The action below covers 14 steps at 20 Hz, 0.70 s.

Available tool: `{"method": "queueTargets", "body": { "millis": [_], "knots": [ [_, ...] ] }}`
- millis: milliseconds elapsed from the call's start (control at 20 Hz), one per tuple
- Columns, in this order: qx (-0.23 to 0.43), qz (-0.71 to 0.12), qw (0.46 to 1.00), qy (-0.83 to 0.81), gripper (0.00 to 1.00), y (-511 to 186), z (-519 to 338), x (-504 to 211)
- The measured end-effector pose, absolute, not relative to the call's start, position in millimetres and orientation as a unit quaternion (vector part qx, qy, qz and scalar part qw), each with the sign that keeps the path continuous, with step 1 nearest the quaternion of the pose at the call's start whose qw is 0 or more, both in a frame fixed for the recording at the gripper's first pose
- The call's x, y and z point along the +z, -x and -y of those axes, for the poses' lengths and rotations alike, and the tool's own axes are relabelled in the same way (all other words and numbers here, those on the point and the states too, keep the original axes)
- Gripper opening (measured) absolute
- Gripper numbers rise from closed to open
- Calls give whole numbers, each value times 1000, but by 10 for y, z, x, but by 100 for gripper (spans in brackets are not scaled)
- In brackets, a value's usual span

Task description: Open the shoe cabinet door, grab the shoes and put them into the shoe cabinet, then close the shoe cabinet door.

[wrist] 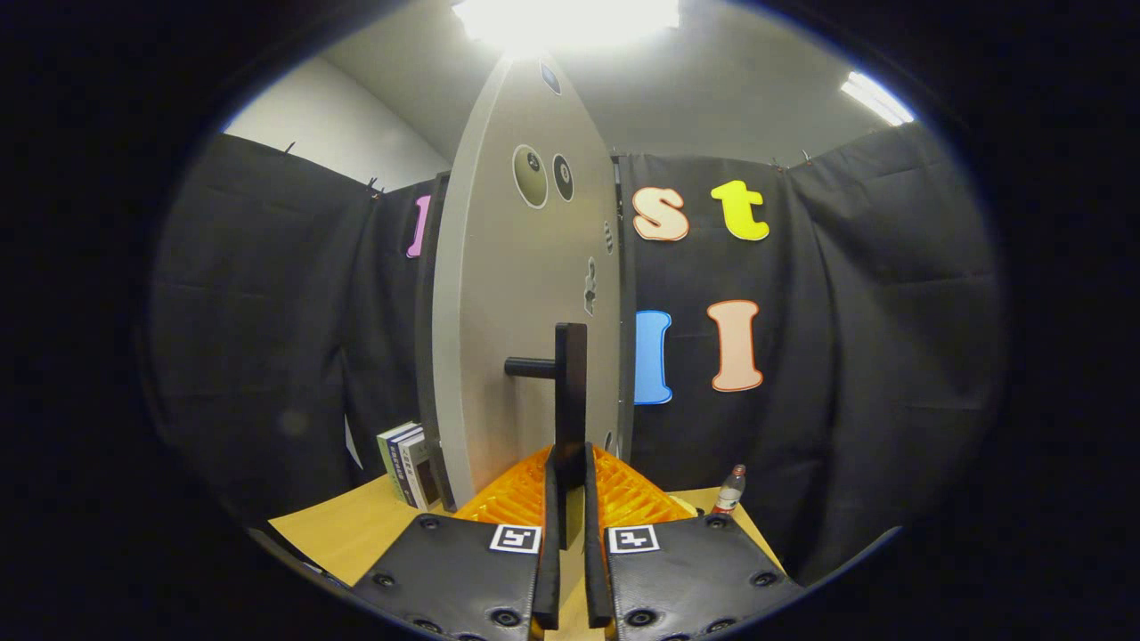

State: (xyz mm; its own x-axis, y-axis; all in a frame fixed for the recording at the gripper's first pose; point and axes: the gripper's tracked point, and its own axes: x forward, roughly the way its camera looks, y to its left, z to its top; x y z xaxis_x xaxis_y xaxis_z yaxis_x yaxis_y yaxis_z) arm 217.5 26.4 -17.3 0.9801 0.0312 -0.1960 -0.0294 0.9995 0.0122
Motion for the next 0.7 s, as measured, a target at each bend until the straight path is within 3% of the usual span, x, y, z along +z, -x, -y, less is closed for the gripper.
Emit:
{"method": "queueTargets", "body": {
  "millis": [250,500,700],
  "knots": [
    [-23,-101,995,11,13,-2161,103,-193],
    [-43,-100,994,-1,6,-2108,404,-194],
    [-42,-90,995,13,14,-1948,389,-83]
  ]
}}
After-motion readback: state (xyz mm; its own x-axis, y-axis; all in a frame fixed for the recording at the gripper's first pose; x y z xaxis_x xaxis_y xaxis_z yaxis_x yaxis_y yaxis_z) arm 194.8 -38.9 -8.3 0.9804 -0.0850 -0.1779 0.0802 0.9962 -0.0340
